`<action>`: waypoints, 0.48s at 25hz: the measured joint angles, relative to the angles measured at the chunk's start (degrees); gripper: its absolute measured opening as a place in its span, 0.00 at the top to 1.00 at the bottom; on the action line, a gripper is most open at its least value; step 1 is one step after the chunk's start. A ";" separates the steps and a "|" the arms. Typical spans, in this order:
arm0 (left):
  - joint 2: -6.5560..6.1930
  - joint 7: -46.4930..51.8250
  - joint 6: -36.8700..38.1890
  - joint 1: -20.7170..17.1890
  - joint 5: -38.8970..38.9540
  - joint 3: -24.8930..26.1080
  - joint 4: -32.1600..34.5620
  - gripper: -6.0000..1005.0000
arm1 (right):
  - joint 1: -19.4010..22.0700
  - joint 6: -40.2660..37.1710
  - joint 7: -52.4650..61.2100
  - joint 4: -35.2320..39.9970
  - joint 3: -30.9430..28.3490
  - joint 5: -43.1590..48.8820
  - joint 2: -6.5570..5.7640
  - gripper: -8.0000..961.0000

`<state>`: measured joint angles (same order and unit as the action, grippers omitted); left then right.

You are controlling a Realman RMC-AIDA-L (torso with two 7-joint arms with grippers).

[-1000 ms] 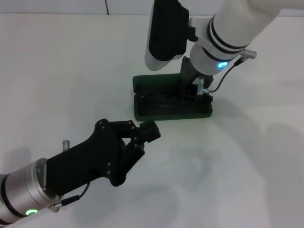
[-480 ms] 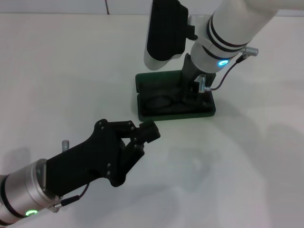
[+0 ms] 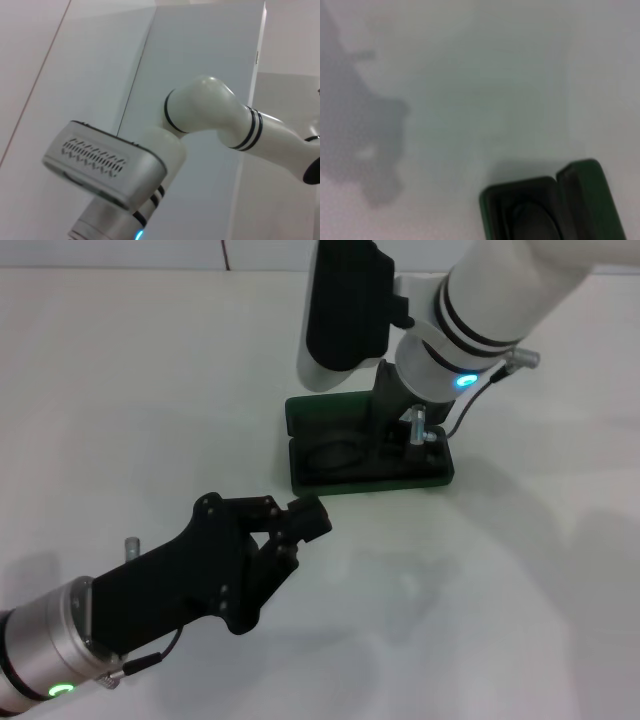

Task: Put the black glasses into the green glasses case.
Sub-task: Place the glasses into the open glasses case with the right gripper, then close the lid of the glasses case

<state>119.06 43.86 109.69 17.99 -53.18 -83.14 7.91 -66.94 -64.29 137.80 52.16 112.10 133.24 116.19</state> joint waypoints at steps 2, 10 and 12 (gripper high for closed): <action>-0.17 0.02 0.21 0.00 0.00 0.32 0.00 0.91 | 2.41 -0.77 0.02 2.67 -1.83 0.10 0.00 0.77; -2.51 3.50 1.79 -0.04 0.14 4.68 0.06 0.90 | 22.35 -1.31 0.55 24.00 -10.90 -0.88 0.00 0.76; -3.29 4.72 1.83 0.14 0.14 6.33 0.48 0.90 | 28.83 0.02 0.20 30.18 -12.67 -1.97 -0.06 0.76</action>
<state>115.77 48.58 111.52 18.12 -53.03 -76.81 8.39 -38.12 -64.27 138.00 82.34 99.43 131.27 116.12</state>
